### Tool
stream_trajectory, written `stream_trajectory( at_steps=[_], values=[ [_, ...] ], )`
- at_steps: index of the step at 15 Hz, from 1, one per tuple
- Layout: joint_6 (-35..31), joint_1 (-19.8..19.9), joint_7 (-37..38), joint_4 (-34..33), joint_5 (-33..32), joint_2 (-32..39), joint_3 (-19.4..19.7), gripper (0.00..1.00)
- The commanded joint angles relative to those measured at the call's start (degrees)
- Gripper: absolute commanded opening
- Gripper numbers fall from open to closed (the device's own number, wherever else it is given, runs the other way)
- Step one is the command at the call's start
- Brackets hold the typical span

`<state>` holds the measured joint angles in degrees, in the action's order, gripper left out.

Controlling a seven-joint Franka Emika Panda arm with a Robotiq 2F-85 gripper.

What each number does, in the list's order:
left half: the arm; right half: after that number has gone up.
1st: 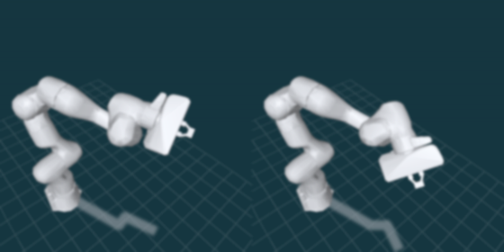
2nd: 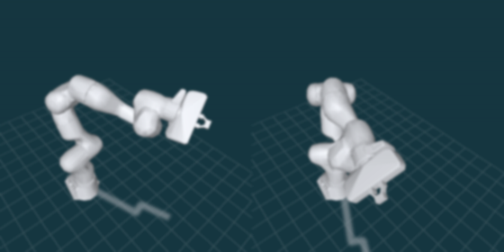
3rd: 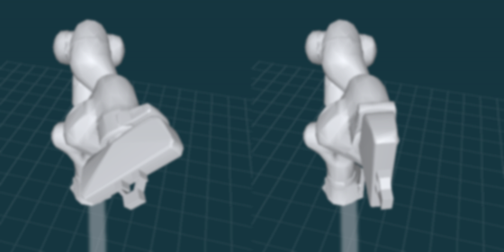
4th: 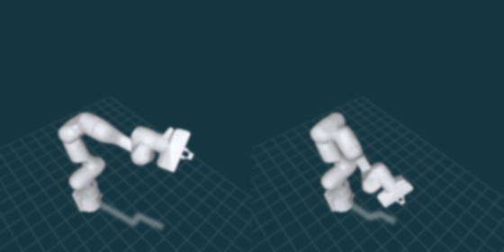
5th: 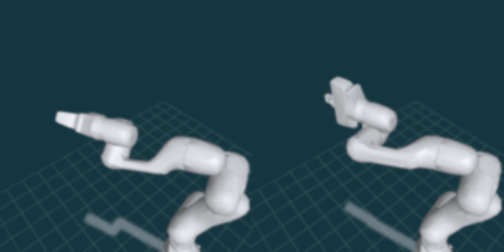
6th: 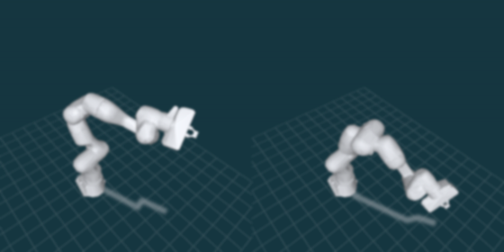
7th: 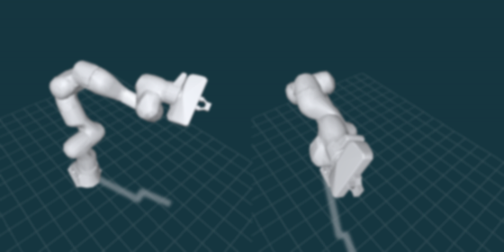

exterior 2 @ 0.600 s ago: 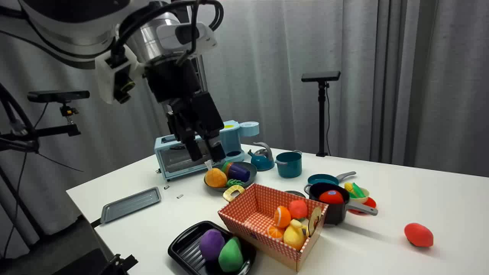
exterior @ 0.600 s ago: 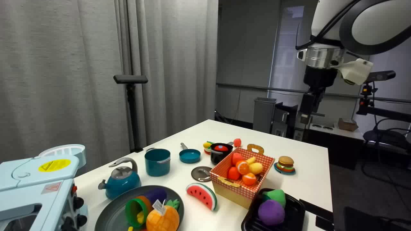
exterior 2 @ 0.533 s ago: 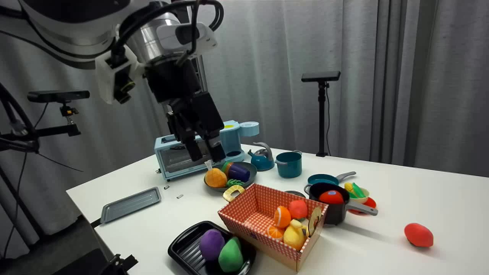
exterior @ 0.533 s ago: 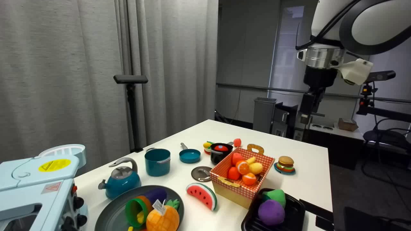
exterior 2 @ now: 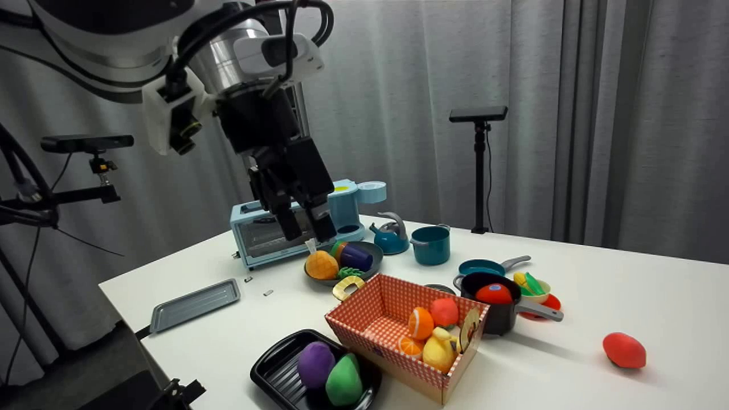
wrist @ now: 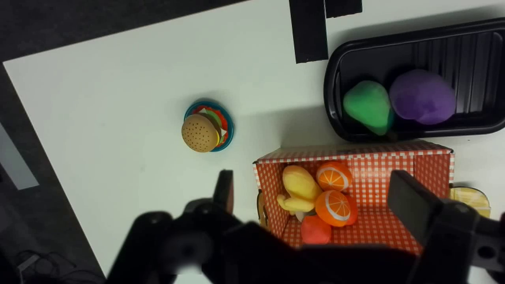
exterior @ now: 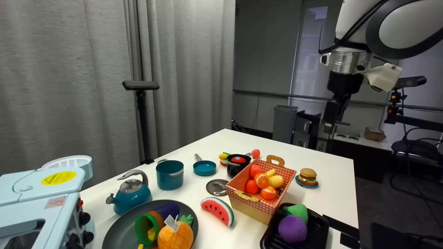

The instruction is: Place the watermelon toy inside the basket

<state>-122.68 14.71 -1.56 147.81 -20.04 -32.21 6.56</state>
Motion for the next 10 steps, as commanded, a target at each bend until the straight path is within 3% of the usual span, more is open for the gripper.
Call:
stream_trajectory(
  at_steps=[1, 7, 10],
  values=[
    [0.24, -0.47, 0.19, -0.12, -0.22, -0.03, 0.39, 1.0],
    [-1.35, -1.0, 1.1, -1.03, -0.18, 0.62, -0.12, 1.0],
    [-5.0, -2.6, 2.26, -2.77, 1.05, 4.18, -1.02, 1.0]
  ],
)
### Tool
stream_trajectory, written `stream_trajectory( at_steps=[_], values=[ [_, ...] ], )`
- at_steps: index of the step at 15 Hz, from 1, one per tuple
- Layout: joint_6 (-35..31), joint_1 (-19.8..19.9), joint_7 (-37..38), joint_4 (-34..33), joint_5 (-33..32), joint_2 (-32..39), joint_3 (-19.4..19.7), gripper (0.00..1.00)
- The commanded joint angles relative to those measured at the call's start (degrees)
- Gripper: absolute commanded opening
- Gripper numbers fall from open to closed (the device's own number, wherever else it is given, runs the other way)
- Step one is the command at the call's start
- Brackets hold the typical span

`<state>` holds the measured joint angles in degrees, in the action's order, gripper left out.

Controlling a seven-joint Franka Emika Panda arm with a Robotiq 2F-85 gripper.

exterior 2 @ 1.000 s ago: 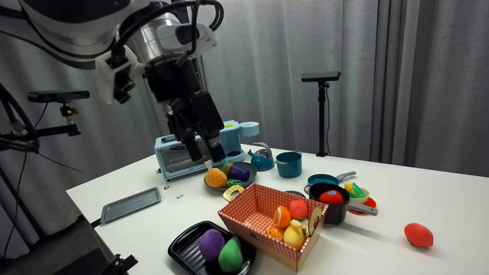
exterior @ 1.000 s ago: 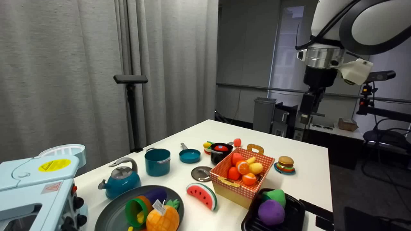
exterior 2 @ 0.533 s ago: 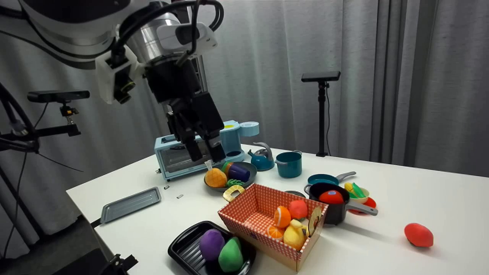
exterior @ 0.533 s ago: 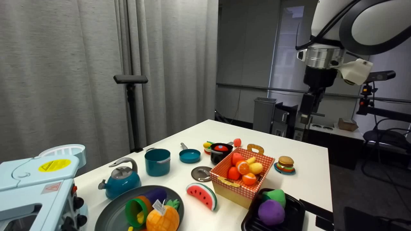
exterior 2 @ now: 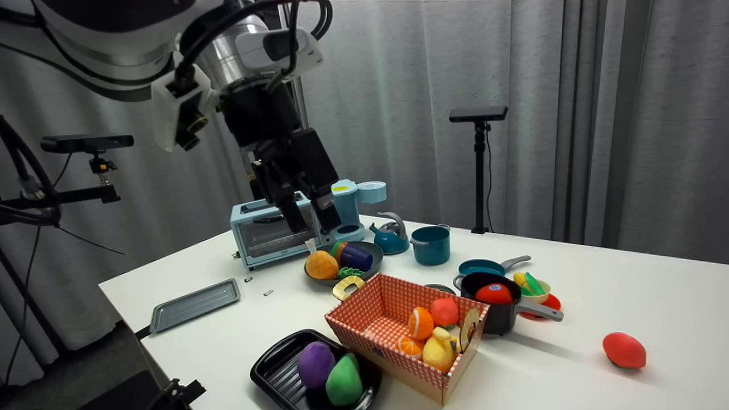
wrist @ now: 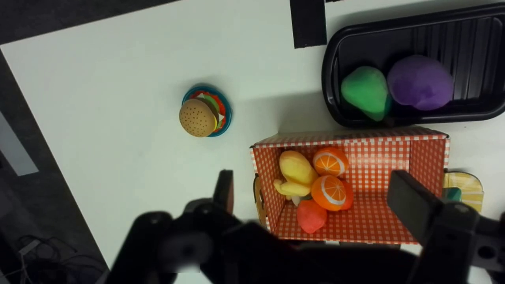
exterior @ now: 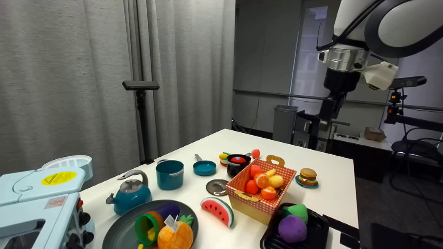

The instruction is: Place the watermelon toy inside the basket

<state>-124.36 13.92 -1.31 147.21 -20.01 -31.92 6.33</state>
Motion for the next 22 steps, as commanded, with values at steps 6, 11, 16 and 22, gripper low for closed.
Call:
stream_trajectory(
  at_steps=[6, 11, 16, 22],
  values=[
    [-6.11, -6.09, 1.83, -10.07, 7.53, 14.98, -1.5, 1.0],
    [-4.13, -9.63, 0.55, -17.9, 14.3, 24.63, -2.31, 1.0],
    [-5.22, -9.88, 1.25, -18.18, 12.88, 26.82, -2.93, 1.0],
    [-4.6, -10.01, 0.22, -19.26, 13.53, 28.12, -2.92, 1.0]
  ],
)
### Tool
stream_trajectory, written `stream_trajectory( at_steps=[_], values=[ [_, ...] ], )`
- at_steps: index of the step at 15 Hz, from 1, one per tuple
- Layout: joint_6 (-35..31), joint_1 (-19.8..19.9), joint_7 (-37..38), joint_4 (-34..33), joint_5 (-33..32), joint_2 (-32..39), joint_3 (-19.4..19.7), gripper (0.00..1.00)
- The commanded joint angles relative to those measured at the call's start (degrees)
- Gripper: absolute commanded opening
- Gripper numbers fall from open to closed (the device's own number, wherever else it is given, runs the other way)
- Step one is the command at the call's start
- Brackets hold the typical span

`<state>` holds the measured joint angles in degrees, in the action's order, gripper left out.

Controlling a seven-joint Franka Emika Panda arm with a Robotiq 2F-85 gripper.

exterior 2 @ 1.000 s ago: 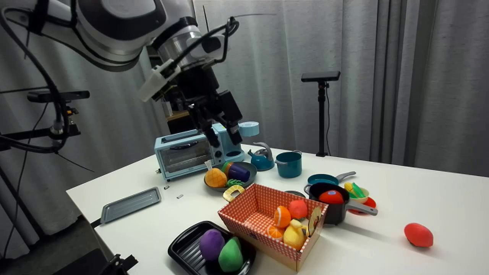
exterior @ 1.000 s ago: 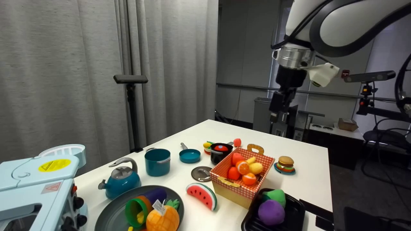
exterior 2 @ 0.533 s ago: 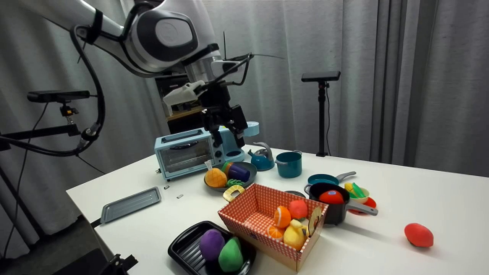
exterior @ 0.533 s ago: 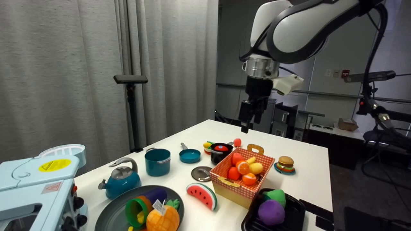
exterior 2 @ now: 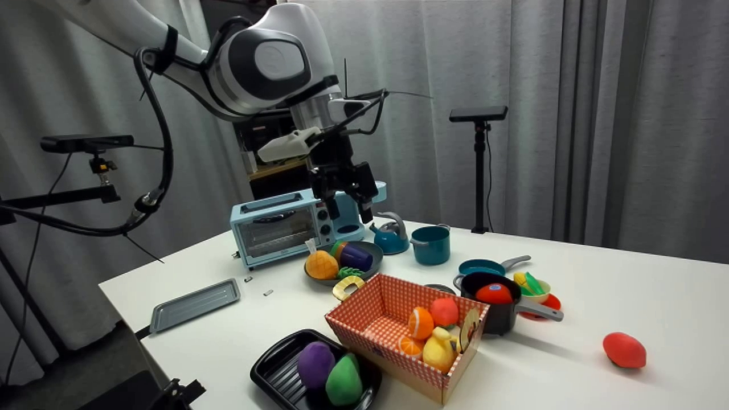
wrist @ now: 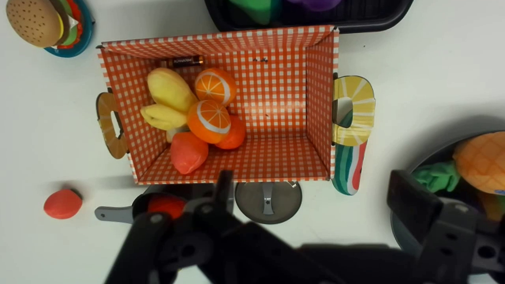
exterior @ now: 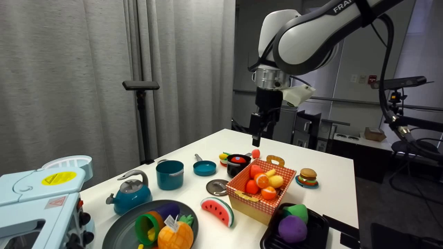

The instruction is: Place the watermelon toy inside the basket

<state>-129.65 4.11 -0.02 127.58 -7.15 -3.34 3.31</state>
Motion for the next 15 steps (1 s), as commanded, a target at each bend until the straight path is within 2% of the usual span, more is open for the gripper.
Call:
stream_trajectory(
  at_steps=[1, 10, 15],
  values=[
    [-0.17, -0.25, 0.07, 0.61, -0.13, -0.1, -0.06, 1.0],
    [-2.96, -0.74, -0.65, -4.12, 1.75, 7.92, -0.4, 1.0],
    [-3.4, -2.78, -1.91, -9.0, 6.73, 14.59, -3.4, 1.0]
  ],
)
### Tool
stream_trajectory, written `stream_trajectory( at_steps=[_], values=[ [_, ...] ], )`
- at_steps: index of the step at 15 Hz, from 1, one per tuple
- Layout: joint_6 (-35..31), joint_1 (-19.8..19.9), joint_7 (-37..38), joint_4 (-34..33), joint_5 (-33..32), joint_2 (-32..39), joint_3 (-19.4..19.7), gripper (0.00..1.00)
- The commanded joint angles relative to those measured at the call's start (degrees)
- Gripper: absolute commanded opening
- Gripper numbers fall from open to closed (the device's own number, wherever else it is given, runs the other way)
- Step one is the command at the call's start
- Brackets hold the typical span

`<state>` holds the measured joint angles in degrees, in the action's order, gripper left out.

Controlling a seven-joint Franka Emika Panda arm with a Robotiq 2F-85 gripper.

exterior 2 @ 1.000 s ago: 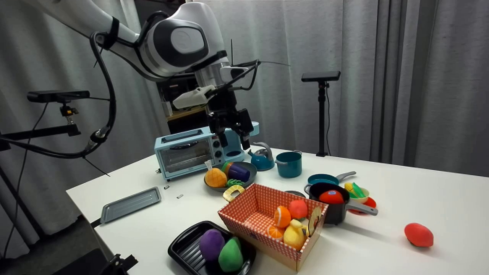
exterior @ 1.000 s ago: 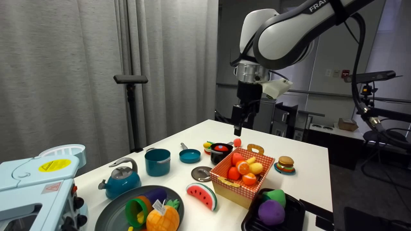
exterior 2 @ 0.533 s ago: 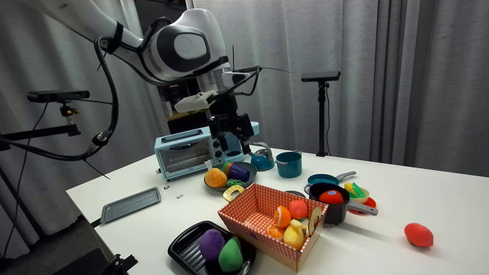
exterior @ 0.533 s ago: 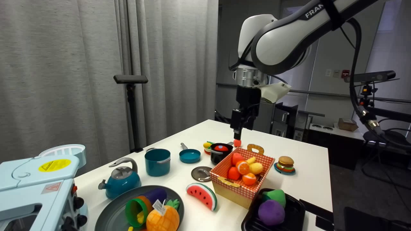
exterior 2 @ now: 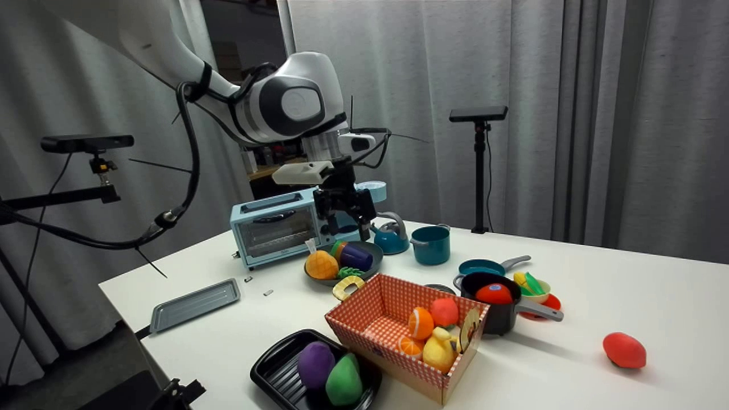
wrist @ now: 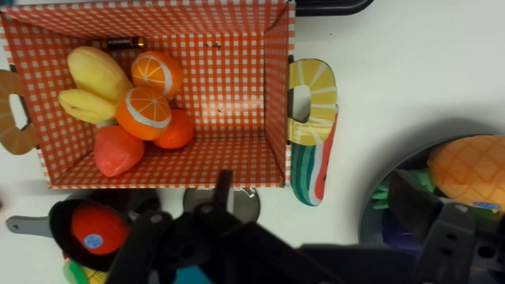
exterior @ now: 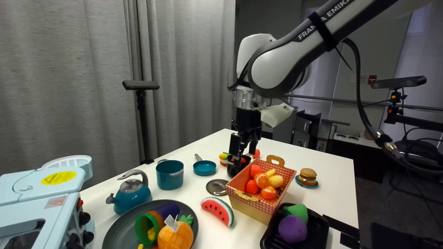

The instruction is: Place the watermelon toy inside the basket

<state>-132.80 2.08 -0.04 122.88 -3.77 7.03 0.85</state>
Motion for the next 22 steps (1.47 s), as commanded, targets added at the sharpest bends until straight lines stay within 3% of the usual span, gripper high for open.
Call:
stream_trajectory(
  at_steps=[1, 17, 22],
  values=[
    [-0.25, -1.08, -1.72, -5.14, 3.66, 5.28, -1.38, 1.0],
    [3.17, -2.09, -0.34, -14.62, 0.42, 19.55, -0.53, 1.0],
    [5.96, -1.58, -1.45, -16.35, 2.6, 21.84, -1.81, 1.0]
  ],
)
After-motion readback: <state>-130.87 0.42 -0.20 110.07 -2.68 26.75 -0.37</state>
